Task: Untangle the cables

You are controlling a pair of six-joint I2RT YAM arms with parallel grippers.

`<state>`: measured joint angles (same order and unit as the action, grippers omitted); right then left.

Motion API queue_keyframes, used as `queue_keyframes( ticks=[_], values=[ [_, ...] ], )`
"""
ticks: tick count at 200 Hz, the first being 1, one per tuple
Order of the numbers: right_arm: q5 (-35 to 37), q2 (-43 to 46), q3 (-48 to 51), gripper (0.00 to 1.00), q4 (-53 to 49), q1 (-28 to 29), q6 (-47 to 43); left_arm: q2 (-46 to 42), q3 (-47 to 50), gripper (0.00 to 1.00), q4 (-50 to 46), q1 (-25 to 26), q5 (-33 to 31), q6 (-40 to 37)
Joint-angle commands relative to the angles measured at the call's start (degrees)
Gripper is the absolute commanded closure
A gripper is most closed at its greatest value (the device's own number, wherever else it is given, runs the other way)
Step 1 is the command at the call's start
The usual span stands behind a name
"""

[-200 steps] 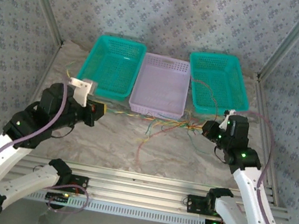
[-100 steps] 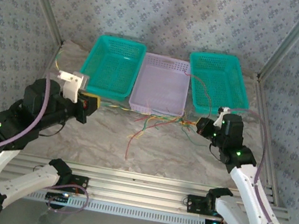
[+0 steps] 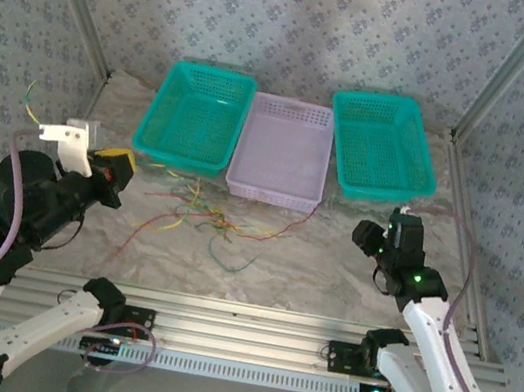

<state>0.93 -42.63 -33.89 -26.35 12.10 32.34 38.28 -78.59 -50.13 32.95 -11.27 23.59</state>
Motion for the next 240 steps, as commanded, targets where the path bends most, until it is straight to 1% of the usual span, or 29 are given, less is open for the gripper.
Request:
queue_keyframes(
  ticks=[1, 17, 24, 31, 38, 58, 69, 77, 84, 102, 117, 157, 191, 201, 211, 216, 228, 240],
  values=[
    [-12.3, 1.9, 0.1, 0.39, 7.0, 1.7, -1.8, 1.1, 2.6, 1.00, 2.9, -0.3, -0.4, 2.8],
    [-21.8, 0.0, 0.9, 0.37, 13.9, 5.8, -1.9, 1.6, 4.0, 1.00, 3.7, -0.3, 0.7, 4.0],
    [-24.2, -1.0, 1.5, 0.36, 17.6, 8.6, -1.9, 2.0, 4.3, 1.00, 4.0, -0.3, 1.6, 4.6],
    [-24.8, -2.2, 1.7, 0.35, 20.2, 12.3, -2.9, 2.6, 4.7, 1.00, 4.4, -0.3, 2.3, 5.2],
    [-23.4, -3.6, 1.1, 0.35, 21.2, 16.5, -4.8, 3.1, 5.0, 1.00, 4.8, -0.3, 2.9, 5.9],
    [-13.9, -8.2, -0.7, 0.33, 23.4, 27.8, -10.6, 4.1, 6.4, 1.00, 7.1, -0.3, 5.3, 7.8],
    [-11.5, -11.9, -1.8, 0.33, 25.0, 31.3, -12.3, 4.6, 6.8, 1.00, 8.0, -0.3, 6.3, 8.6],
    [-10.8, -14.8, -3.1, 0.34, 26.1, 33.1, -13.4, 4.9, 6.7, 1.00, 8.2, -0.3, 6.9, 8.8],
    [-8.6, -17.3, -3.9, 0.34, 27.1, 34.6, -13.9, 5.1, 6.6, 1.00, 8.4, -0.3, 7.2, 8.9],
    [-5.4, -23.2, -5.0, 0.35, 31.5, 37.0, -15.5, 5.2, 6.2, 1.00, 8.4, -0.3, 7.5, 9.0],
    [-3.9, -27.0, -6.1, 0.35, 34.3, 37.6, -15.2, 5.2, 6.2, 1.00, 8.2, -0.3, 8.3, 9.3],
    [-3.1, -31.5, -5.8, 0.34, 45.1, 37.6, -14.8, 5.4, 7.4, 1.00, 8.1, -0.3, 10.4, 10.3],
    [-1.4, -35.1, -5.7, 0.35, 51.9, 38.6, -19.7, 5.5, 8.1, 1.00, 8.4, -0.3, 11.3, 10.5],
    [-0.7, -36.3, -6.7, 0.39, 51.9, 39.2, -21.6, 5.5, 8.0, 1.00, 8.3, -0.3, 11.3, 10.5],
    [0.0, -37.5, -7.7, 0.47, 51.0, 39.6, -22.8, 5.4, 7.9, 1.00, 8.2, -0.3, 11.2, 10.4],
    [-0.1, -37.9, -8.0, 0.53, 50.5, 39.6, -23.2, 5.4, 7.8, 1.00, 8.2, -0.3, 11.2, 10.3],
    [0.4, -38.3, -8.3, 0.71, 50.1, 39.7, -23.6, 5.4, 7.4, 1.00, 7.9, -0.3, 10.6, 10.2],
    [0.5, -38.2, -8.2, 0.83, 49.1, 39.7, -24.0, 5.2, 6.6, 1.00, 7.1, -0.3, 9.9, 9.5]
  ],
)
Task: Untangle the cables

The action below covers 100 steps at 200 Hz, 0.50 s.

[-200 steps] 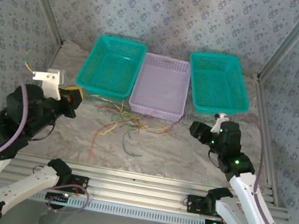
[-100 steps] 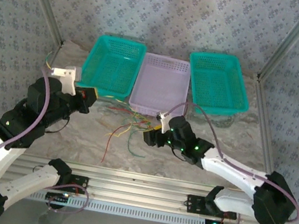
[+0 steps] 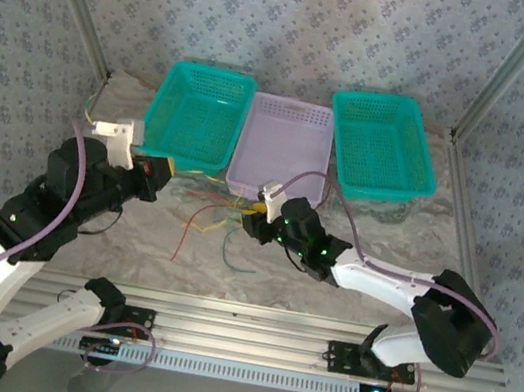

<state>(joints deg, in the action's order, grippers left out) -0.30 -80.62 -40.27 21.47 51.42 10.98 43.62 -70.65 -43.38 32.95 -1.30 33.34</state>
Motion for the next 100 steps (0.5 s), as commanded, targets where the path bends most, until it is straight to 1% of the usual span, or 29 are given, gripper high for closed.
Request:
queue_keyframes(
  ticks=[1, 28, 59, 83, 100],
  values=[
    [1.7, -0.2, -1.8, 0.84, 1.1, 0.4, -2.7, -0.1, -1.4, 1.00, 0.1, -0.3, -0.2, -0.3],
    [2.8, 1.4, -0.5, 1.00, -2.1, 0.8, -3.3, -1.5, -4.9, 1.00, -2.7, -0.3, -6.0, -3.1],
    [4.0, 3.5, 2.3, 1.00, -4.7, 0.8, -2.5, -2.9, -8.8, 1.00, -4.6, -0.3, -12.8, -5.3],
    [6.0, 5.8, 3.9, 1.00, -8.9, 0.7, -2.4, -4.3, -11.1, 1.00, -4.9, -0.3, -18.6, -7.0],
    [8.6, 7.9, 3.9, 1.00, -14.5, 0.3, -2.3, -4.5, -12.6, 1.00, -5.1, -0.3, -21.6, -8.2]
  ],
)
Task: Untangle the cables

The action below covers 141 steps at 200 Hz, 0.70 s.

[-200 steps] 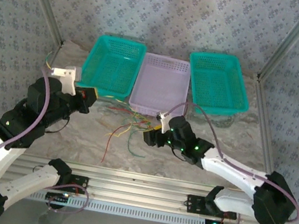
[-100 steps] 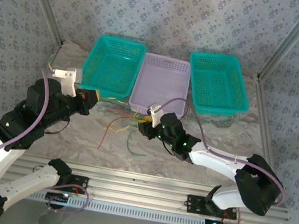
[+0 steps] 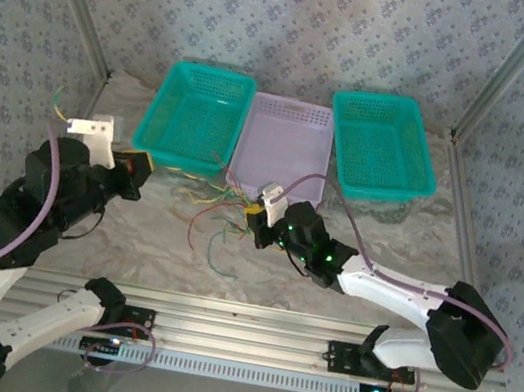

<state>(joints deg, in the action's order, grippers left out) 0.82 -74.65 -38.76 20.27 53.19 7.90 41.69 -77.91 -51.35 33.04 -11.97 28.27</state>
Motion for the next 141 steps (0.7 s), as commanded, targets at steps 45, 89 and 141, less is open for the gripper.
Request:
queue_keyframes(
  ticks=[45, 89, 141],
  values=[
    [10.3, 6.7, 3.5, 1.00, -22.0, -3.8, 2.8, -1.6, -7.7, 1.00, 2.2, -0.4, -14.2, -5.1],
    [8.7, 9.7, 4.7, 1.00, -28.4, -9.7, 7.9, 0.3, -12.0, 1.00, 0.9, -0.3, -16.9, -8.5],
    [12.3, 14.1, 5.5, 1.00, -33.0, -14.3, 13.5, 1.1, -13.3, 1.00, -0.8, -0.3, -17.7, -9.0]
  ],
)
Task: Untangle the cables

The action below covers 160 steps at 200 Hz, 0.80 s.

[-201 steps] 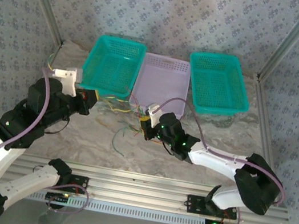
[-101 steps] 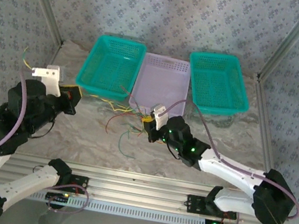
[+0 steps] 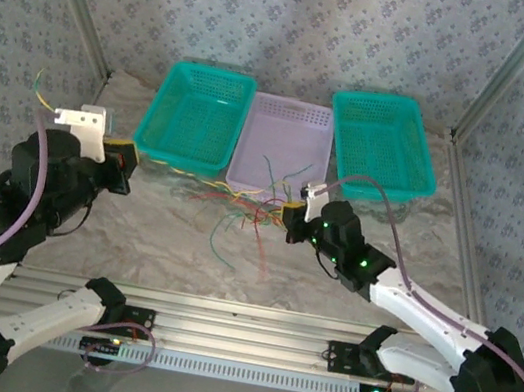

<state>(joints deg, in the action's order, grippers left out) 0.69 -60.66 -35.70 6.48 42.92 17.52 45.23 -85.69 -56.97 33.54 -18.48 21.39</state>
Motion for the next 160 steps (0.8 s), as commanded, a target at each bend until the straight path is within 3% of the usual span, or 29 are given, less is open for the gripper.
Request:
queue_keyframes(
  ticks=[1, 67, 111, 160],
  values=[
    [12.7, 0.2, 2.3, 1.00, -19.7, -4.1, 4.3, -2.5, -5.5, 1.00, 4.8, -0.8, -11.2, -2.2],
    [17.6, 9.2, 5.9, 1.00, -30.1, -15.2, 13.9, -0.5, -8.0, 1.00, 2.6, -0.9, -12.5, -4.4],
    [13.5, 15.3, 7.3, 1.00, -33.2, -22.8, 15.7, 1.2, -9.3, 1.00, 0.4, -0.8, -14.3, -5.9],
    [11.4, 19.9, 5.5, 1.00, -35.3, -25.7, 15.0, 2.0, -9.3, 1.00, -1.2, -0.9, -14.0, -7.3]
  ],
)
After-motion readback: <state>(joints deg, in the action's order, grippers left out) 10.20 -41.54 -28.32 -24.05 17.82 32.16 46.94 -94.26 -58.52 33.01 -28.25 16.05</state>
